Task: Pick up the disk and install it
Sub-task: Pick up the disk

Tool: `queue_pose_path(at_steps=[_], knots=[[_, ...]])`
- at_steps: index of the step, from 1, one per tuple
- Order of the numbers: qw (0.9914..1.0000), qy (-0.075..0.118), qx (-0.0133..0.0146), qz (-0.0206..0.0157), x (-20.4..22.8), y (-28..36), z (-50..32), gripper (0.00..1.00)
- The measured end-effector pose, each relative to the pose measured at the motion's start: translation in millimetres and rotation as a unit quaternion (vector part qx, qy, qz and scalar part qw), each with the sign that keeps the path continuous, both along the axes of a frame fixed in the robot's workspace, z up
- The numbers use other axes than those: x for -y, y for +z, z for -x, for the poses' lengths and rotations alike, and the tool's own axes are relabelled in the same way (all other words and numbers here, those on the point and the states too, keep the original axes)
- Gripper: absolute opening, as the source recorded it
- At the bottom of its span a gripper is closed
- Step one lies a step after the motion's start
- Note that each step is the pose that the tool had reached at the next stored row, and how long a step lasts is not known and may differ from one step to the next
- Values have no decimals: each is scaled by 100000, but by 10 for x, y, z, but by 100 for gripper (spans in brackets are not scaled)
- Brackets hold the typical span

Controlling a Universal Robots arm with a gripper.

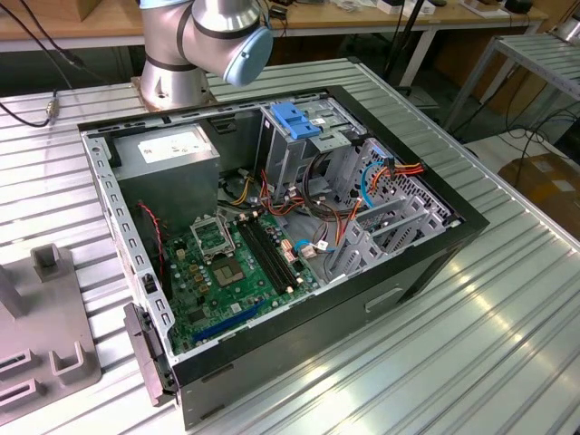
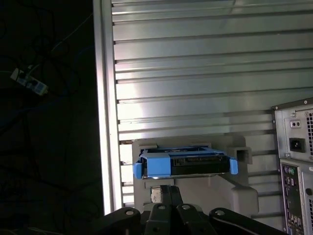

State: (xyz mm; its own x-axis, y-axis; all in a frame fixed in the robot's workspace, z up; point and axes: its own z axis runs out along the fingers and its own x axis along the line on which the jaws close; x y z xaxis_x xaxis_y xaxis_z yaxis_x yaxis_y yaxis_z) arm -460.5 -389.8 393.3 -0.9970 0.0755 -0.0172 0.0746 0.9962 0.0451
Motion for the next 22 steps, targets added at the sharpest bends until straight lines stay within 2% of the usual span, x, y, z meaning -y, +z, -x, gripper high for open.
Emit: queue_pose_path(at_steps=[4, 9, 13, 22], knots=[[99997, 829, 5, 0, 0, 0, 0, 10], [99909, 4260, 4, 0, 0, 0, 0, 10], [99737, 7246, 4, -3, 0, -1, 0, 10], [99508, 9911, 1, 2, 0, 0, 0, 10]])
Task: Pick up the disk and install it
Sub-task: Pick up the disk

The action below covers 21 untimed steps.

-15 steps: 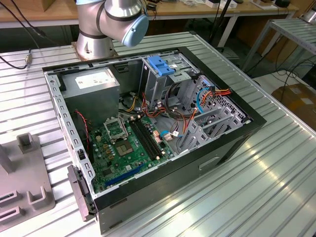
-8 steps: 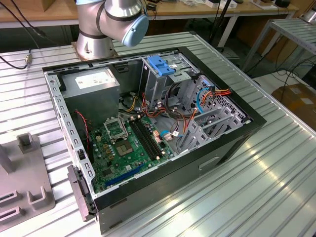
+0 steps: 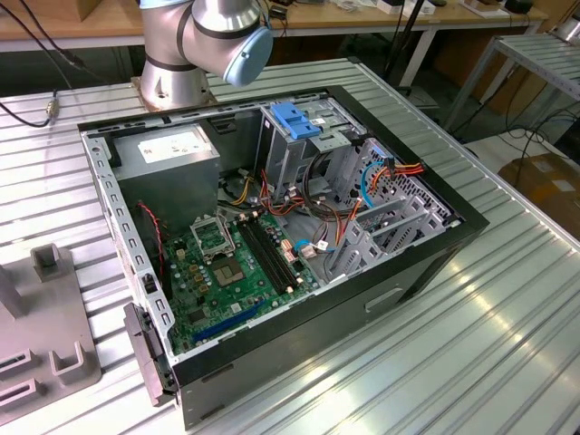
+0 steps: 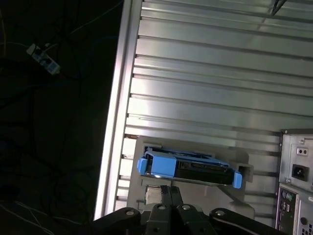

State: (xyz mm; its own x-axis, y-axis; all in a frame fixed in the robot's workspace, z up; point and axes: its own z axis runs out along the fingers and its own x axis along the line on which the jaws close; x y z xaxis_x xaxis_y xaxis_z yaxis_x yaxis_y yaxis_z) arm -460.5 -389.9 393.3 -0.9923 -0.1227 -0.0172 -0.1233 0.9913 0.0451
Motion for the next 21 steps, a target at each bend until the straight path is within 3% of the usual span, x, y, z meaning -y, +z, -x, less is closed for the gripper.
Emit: queue_pose_path(at_steps=[11, 21], knots=[[99968, 2548, 1, 0, 0, 0, 0, 10], [99844, 5590, 2, 0, 0, 0, 0, 10]])
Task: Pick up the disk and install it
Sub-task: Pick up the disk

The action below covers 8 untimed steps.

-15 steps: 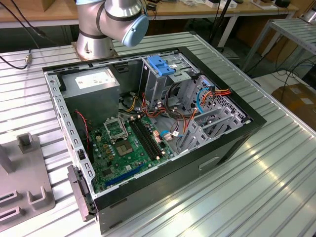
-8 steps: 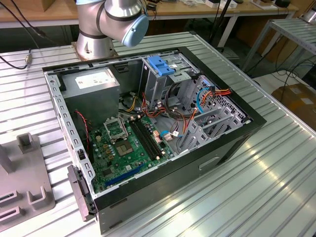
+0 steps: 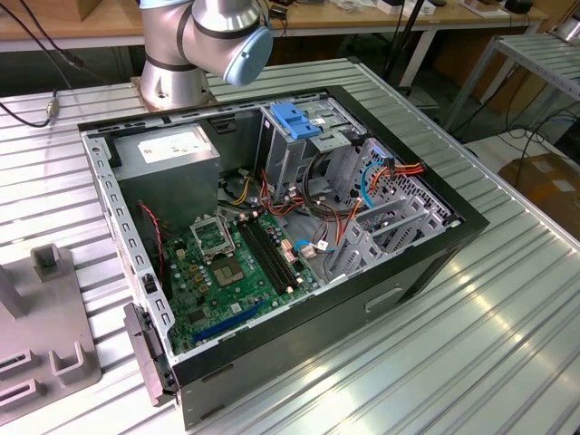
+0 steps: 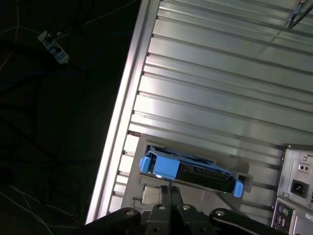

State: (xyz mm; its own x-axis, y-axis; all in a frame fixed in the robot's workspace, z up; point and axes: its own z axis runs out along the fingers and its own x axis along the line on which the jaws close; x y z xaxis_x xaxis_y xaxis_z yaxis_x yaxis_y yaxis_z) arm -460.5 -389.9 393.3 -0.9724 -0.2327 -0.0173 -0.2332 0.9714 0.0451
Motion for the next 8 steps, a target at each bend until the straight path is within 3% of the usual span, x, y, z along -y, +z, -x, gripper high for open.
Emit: queue_pose_path(at_steps=[8], knots=[[99983, 1851, -1, 2, 0, 0, 0, 10]])
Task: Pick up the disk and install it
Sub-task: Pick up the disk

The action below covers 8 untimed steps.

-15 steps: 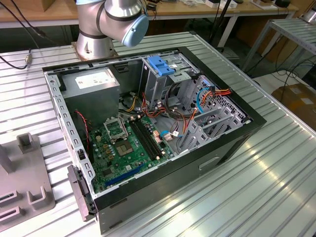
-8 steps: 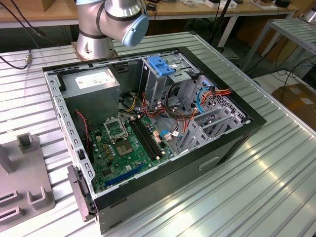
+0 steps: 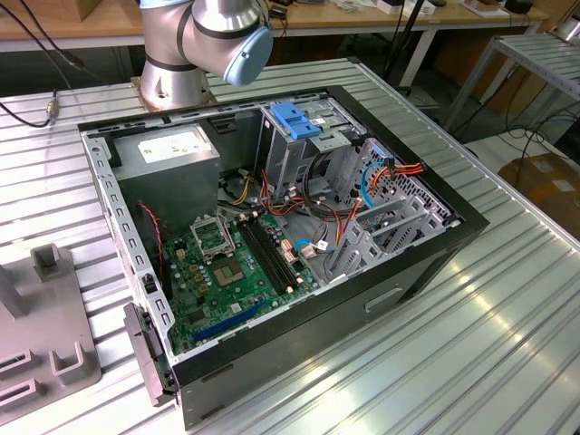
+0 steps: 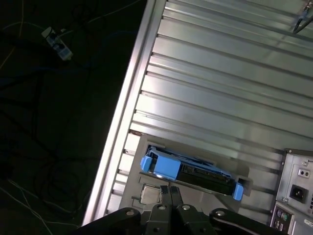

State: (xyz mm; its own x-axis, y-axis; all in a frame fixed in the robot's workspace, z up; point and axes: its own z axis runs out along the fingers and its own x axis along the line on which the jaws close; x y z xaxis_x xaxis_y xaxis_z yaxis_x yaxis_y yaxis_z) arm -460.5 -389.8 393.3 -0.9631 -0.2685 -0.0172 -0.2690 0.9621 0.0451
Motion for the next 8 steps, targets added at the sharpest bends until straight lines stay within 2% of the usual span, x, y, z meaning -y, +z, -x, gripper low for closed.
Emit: queue_pose_path(at_steps=[8], knots=[[99979, 2050, 1, -2, 0, 0, 0, 10]])
